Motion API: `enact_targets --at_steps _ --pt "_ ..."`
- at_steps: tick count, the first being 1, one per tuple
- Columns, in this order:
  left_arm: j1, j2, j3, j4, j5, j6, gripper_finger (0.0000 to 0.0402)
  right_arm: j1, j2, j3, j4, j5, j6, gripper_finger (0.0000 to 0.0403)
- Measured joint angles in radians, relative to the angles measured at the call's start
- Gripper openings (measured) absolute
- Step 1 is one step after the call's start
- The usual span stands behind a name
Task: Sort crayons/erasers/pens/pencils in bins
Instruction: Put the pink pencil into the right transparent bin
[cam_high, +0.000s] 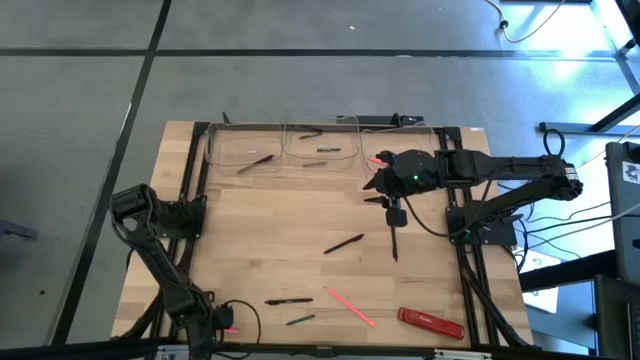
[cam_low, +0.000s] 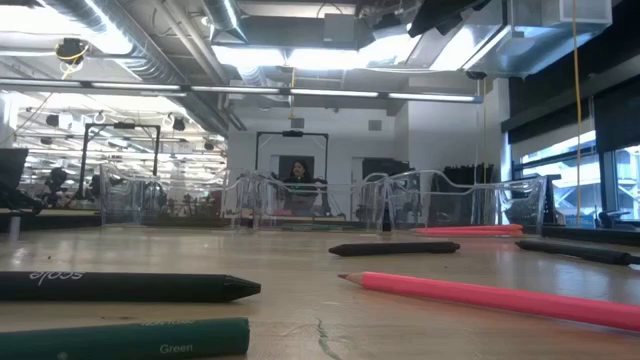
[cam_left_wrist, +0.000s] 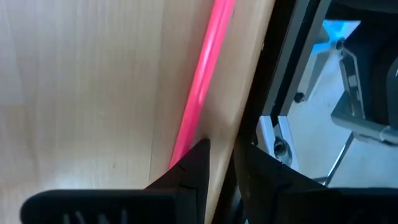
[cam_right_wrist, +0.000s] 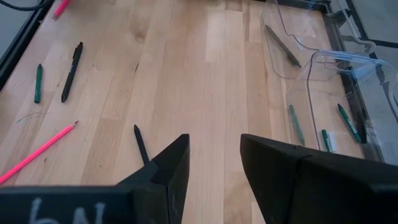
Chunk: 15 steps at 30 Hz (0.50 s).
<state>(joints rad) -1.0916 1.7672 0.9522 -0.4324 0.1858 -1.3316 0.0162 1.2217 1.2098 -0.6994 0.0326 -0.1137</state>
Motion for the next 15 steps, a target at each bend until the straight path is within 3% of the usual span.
enact_targets --at_steps 15 --pt "0.142 -0.001 0.001 -0.147 0.012 0.250 0.0072 0.000 0.000 0.000 0.031 0.000 0.000 0.0145"
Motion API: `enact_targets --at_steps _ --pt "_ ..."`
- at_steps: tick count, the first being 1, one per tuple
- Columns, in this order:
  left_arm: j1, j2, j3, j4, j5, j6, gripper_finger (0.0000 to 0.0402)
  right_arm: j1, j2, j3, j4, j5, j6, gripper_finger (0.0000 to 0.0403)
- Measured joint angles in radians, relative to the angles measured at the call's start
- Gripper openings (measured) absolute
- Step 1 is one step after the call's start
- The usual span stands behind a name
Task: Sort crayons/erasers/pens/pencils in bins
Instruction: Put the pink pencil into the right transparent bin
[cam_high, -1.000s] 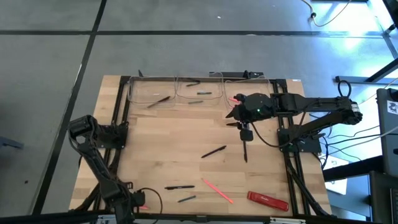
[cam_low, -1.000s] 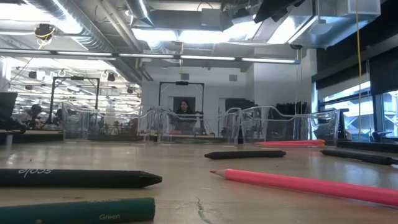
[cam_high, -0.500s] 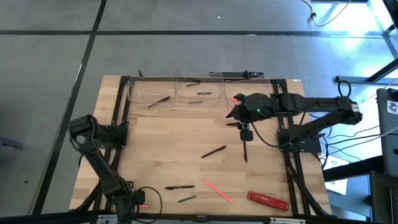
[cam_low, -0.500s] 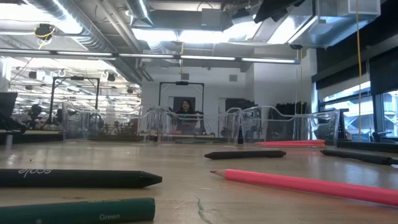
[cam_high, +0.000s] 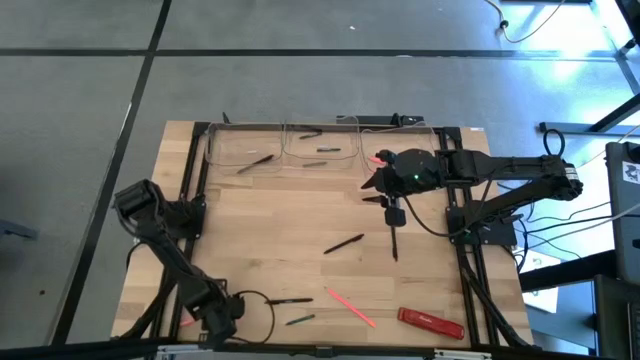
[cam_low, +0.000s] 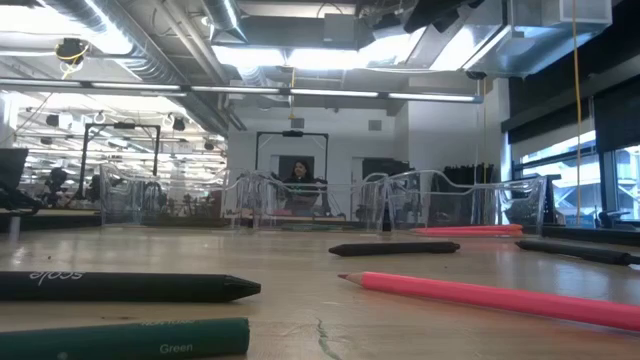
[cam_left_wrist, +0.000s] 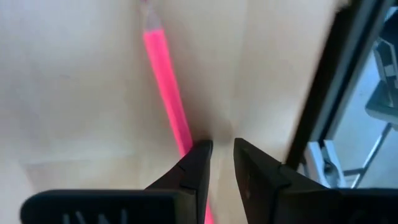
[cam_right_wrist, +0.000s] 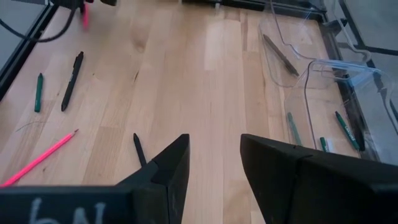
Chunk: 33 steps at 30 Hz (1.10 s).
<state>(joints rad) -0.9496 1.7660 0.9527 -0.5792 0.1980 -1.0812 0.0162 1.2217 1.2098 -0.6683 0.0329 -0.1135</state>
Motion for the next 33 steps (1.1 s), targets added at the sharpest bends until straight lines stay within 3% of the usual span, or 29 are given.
enact_targets --at_steps 7,12,22,29,33 --pt "0.016 -0.030 -0.004 -0.030 -0.041 -0.075 0.0072 0.000 0.000 0.000 0.006 0.000 0.005 0.0145" --pt "-0.033 -0.110 -0.007 -0.043 -0.092 -0.281 0.0072 0.000 0.000 0.000 0.006 0.000 0.006 0.0145" --pt "-0.191 -0.154 -0.006 -0.038 -0.044 -0.681 0.0072 0.000 0.000 0.000 0.006 -0.001 0.005 0.0145" --pt "-0.216 -0.149 -0.004 -0.040 -0.036 -0.728 0.0072 0.000 0.000 0.000 0.005 -0.002 0.005 0.0145" --pt "-0.202 -0.149 -0.003 -0.074 -0.039 -0.672 0.0072 0.000 0.000 0.000 0.005 -0.002 0.005 0.0145"
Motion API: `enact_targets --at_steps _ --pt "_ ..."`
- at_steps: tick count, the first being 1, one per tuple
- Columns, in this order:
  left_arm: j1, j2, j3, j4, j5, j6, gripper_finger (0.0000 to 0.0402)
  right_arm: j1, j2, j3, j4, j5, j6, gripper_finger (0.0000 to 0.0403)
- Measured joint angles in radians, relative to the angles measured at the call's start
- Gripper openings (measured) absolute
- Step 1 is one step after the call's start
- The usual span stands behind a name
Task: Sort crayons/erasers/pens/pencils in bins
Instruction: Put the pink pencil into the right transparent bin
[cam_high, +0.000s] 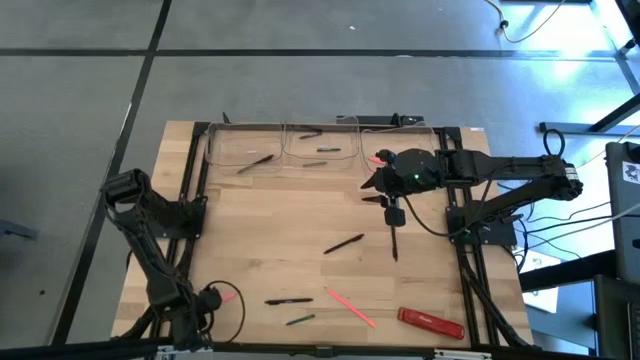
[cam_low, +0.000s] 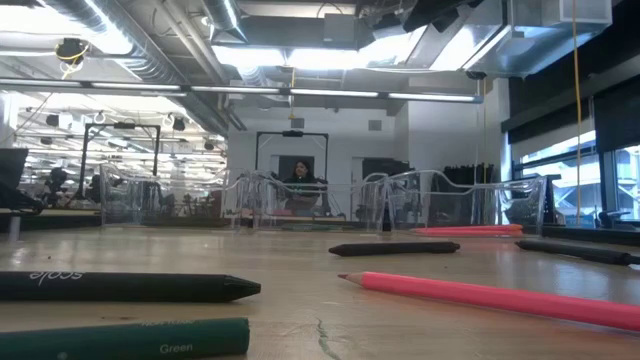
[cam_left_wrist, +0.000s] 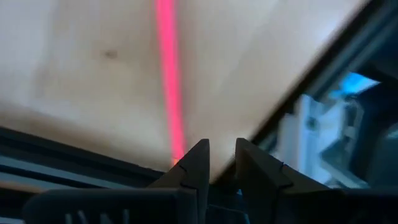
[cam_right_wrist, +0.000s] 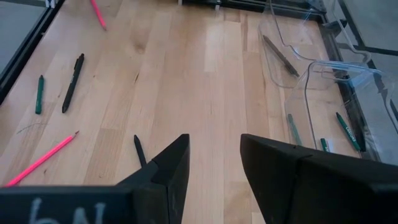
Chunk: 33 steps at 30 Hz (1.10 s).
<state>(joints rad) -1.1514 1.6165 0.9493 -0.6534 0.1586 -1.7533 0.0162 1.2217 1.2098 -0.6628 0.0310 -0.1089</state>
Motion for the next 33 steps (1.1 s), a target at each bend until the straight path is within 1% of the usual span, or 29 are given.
enact_targets --at_steps 5,8,10,14,18,23,26,33 --pt "0.041 0.000 -0.001 -0.097 -0.010 0.071 0.0072 0.000 0.000 0.000 0.000 0.000 0.000 0.0145" --pt "0.065 0.000 -0.001 -0.129 -0.038 0.133 0.0072 0.000 0.000 0.000 0.000 0.000 0.000 0.0145" --pt "0.081 0.000 -0.001 -0.121 -0.067 0.168 0.0072 0.000 0.000 0.000 0.000 0.000 0.001 0.0145" --pt "0.101 0.000 -0.001 -0.117 -0.087 0.214 0.0072 0.000 0.000 0.000 0.000 0.000 0.001 0.0145" --pt "0.103 0.000 -0.021 -0.086 -0.131 0.215 0.0072 0.000 0.000 0.000 0.000 0.000 0.000 0.0145" --pt "0.103 0.001 -0.078 0.013 -0.145 0.211 0.0072 0.000 0.000 0.000 0.000 0.000 0.000 0.0145" --pt "0.104 0.001 -0.089 0.017 -0.163 0.212 0.0072 0.000 0.000 0.000 0.000 0.000 0.000 0.0145" --pt "0.104 0.001 -0.093 0.027 -0.165 0.211 0.0072 0.000 0.000 0.000 0.000 -0.001 0.001 0.0145"
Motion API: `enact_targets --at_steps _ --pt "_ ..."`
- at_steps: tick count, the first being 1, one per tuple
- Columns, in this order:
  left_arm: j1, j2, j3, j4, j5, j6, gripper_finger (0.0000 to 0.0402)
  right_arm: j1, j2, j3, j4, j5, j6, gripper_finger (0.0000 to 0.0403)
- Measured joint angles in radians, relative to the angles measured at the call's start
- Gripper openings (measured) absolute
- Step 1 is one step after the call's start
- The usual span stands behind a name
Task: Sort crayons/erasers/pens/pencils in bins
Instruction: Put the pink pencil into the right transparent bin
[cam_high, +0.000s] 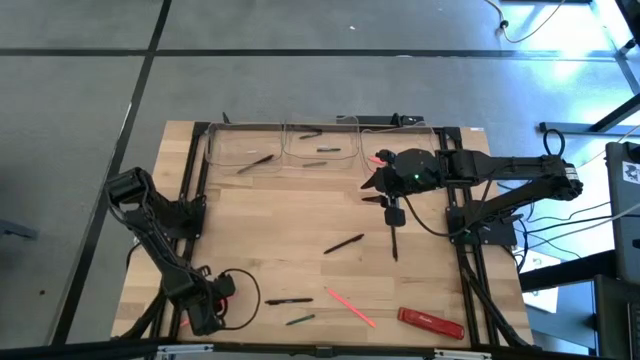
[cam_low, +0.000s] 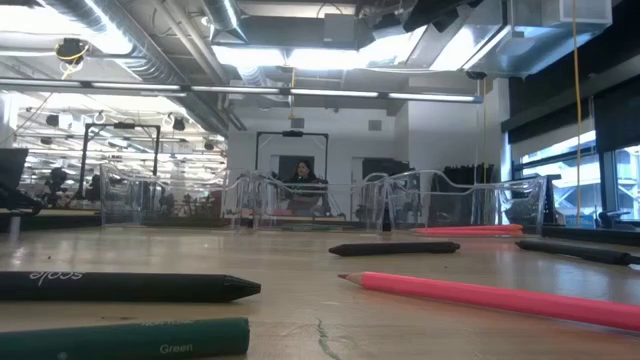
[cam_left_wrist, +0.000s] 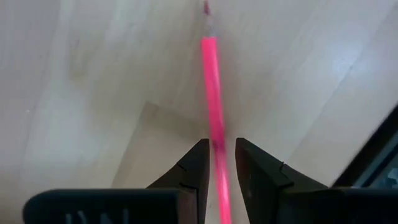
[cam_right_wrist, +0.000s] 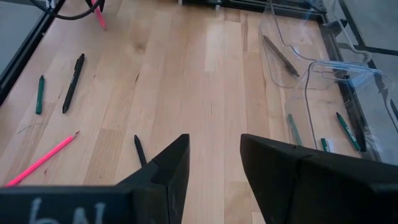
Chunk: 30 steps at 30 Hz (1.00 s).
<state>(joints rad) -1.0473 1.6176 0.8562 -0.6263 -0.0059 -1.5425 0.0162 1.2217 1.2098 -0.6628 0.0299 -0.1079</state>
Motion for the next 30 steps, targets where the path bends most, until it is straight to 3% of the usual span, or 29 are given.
enact_targets --at_steps 15,24,30 --pt "0.000 -0.004 -0.067 0.083 -0.007 0.003 0.0070 0.000 0.000 0.000 0.000 0.000 -0.001 0.0145" --pt "0.029 -0.003 -0.068 0.068 0.012 0.061 0.0010 0.000 0.000 0.000 0.000 0.002 -0.001 0.0145" --pt "0.076 -0.002 -0.068 0.062 0.032 0.070 0.0005 0.000 0.000 0.000 0.000 0.002 0.000 0.0145"
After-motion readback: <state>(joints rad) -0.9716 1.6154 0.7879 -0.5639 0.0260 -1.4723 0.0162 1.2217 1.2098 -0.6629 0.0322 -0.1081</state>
